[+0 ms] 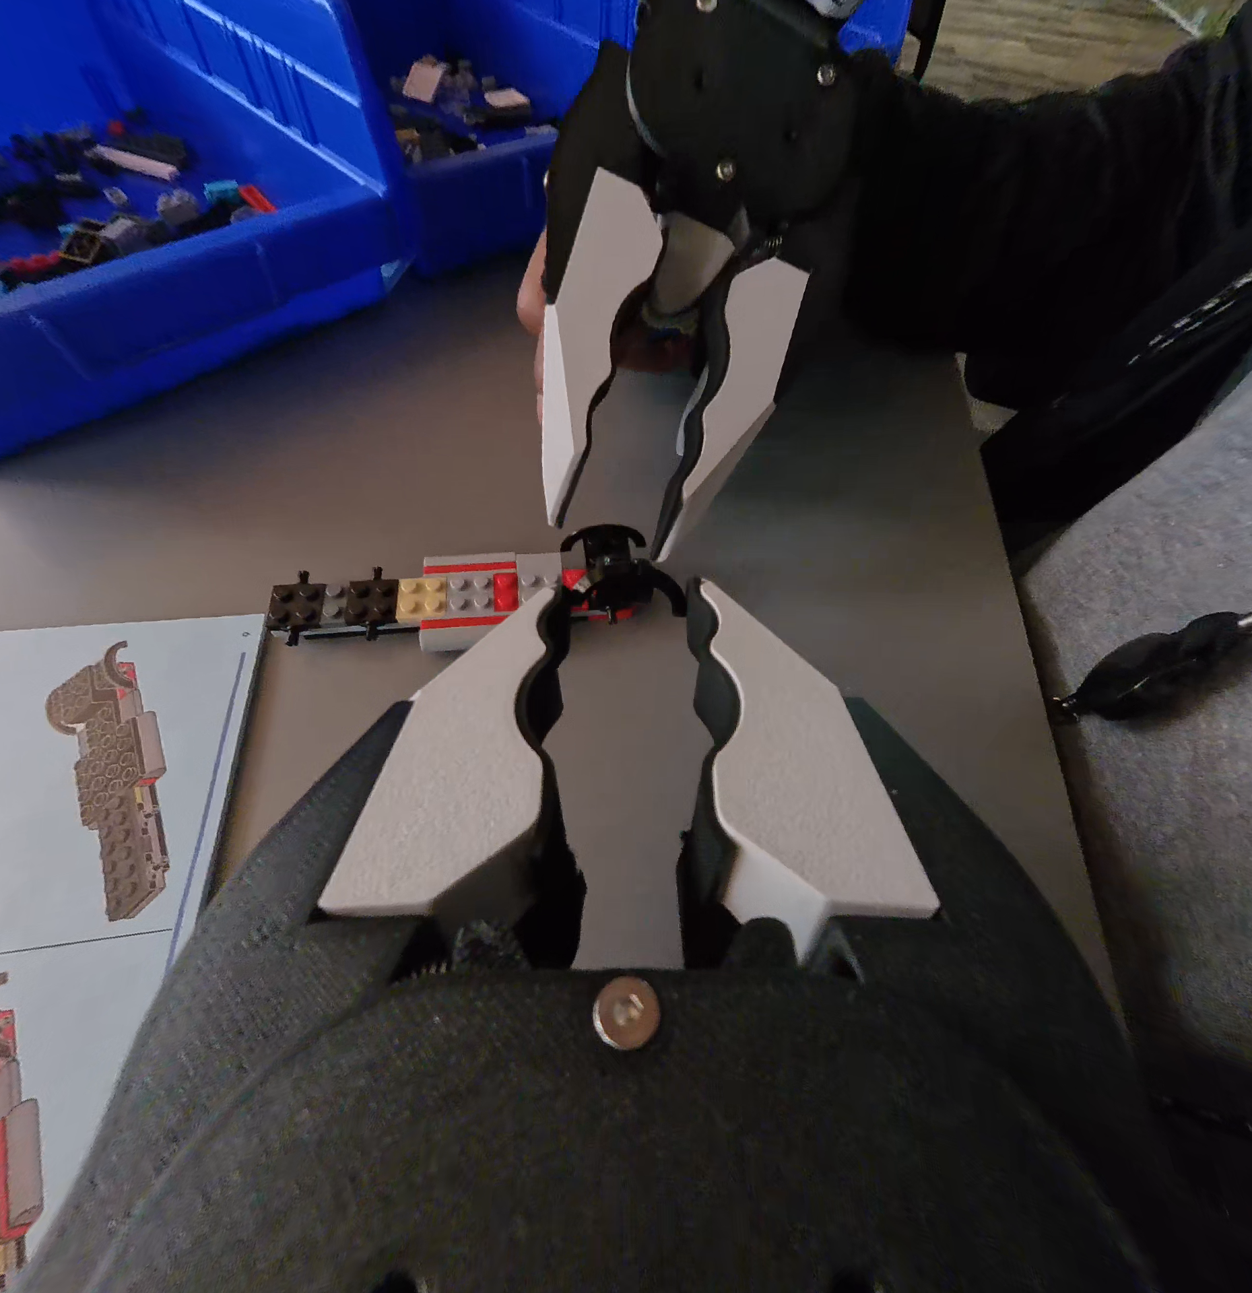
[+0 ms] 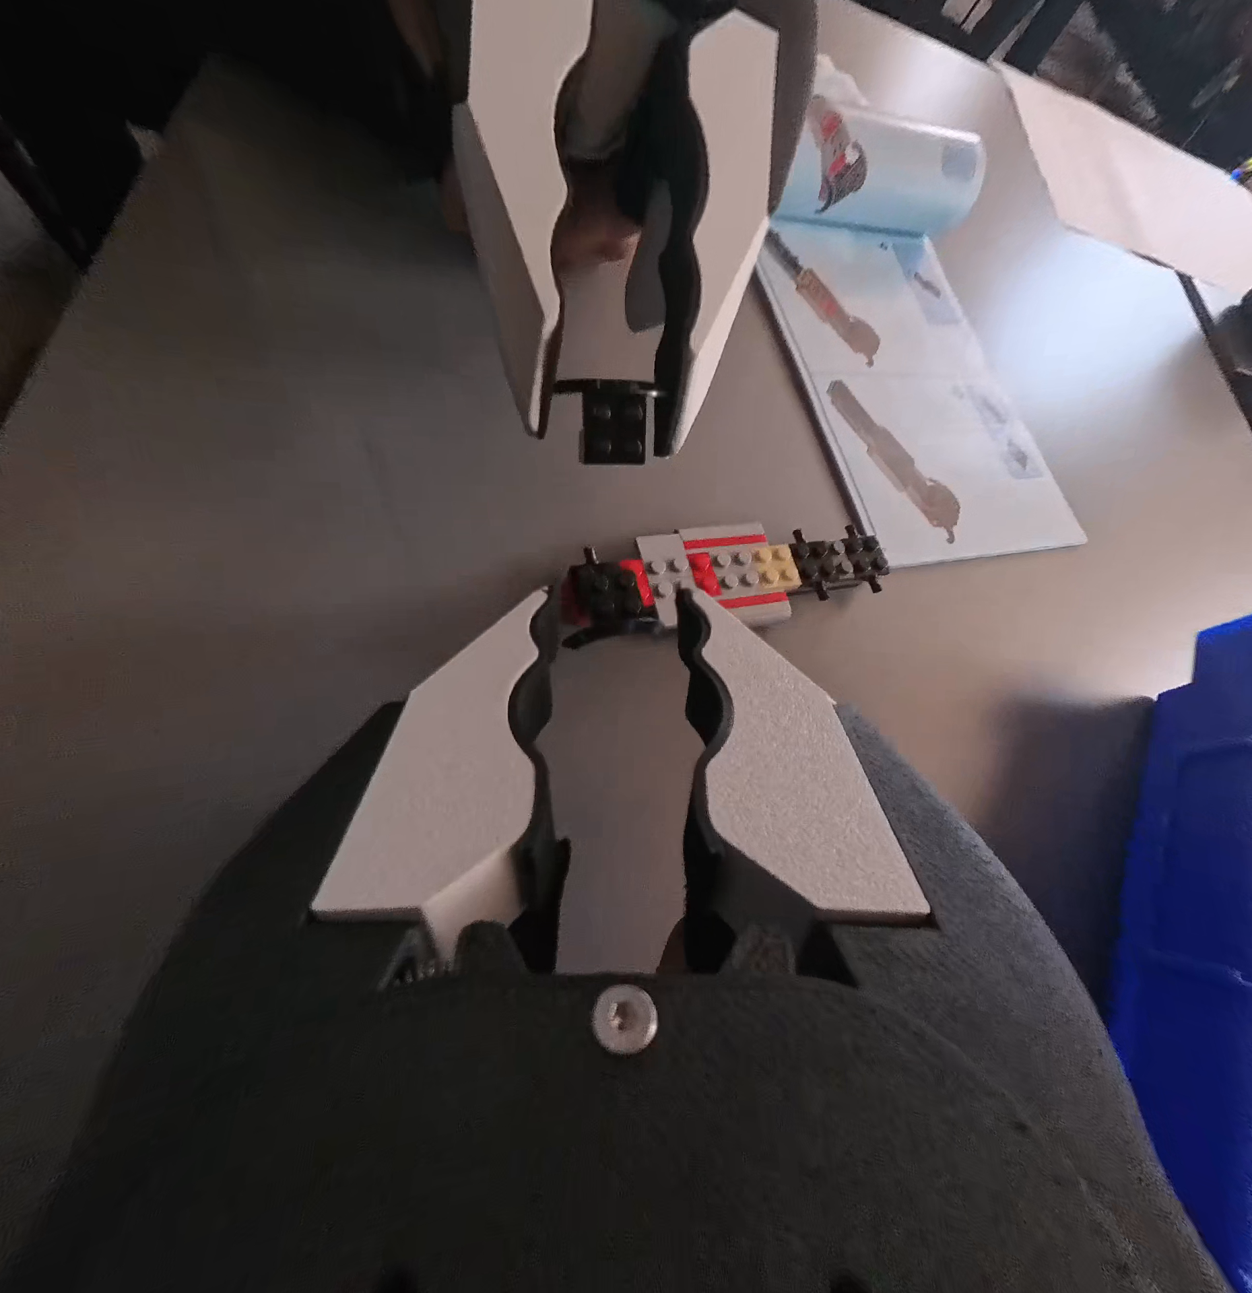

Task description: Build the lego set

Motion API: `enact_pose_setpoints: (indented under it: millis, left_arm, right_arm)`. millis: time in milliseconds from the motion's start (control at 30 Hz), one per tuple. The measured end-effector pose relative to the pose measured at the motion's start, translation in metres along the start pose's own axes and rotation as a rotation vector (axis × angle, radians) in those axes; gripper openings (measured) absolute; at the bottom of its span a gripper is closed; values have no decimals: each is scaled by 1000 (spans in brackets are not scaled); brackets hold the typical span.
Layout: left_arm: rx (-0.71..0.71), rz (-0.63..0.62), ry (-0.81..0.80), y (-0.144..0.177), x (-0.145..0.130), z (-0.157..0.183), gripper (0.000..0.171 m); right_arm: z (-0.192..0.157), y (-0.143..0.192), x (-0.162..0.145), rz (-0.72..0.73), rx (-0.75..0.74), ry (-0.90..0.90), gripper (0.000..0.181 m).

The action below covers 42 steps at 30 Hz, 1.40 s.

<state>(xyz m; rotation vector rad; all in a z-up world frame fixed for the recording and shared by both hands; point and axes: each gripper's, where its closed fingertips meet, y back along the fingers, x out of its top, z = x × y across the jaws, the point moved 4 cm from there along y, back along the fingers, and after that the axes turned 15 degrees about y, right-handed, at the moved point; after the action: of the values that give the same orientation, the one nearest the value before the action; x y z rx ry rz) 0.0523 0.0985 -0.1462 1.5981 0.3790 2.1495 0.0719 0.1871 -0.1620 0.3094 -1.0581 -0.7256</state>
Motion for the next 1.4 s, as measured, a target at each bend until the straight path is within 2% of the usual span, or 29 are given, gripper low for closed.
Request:
enact_pose_setpoints:
  millis: [200,400,500,700,1033,1400]
  left_arm:
    - [3,-62,19,-6,-5,-2,33]
    - [-24,-63,31,-5,-5,-1,33]
    - [-33,-50,42,-4,-3,-2,32]
    - [-38,11,89,2,3,-7,33]
    - [-119,217,242,16,26,-19,33]
    - [-121,218,244,15,26,-18,33]
  right_arm:
    - [2,1,-2,22,51,9,39]
    - [2,-3,-9,4,131,26,43]
    - [1,-7,-10,-17,153,40,39]
    - [8,-8,-5,20,103,34,35]
    - [29,10,8,171,-51,-92,30]
    - [11,3,-1,39,-26,31,36]
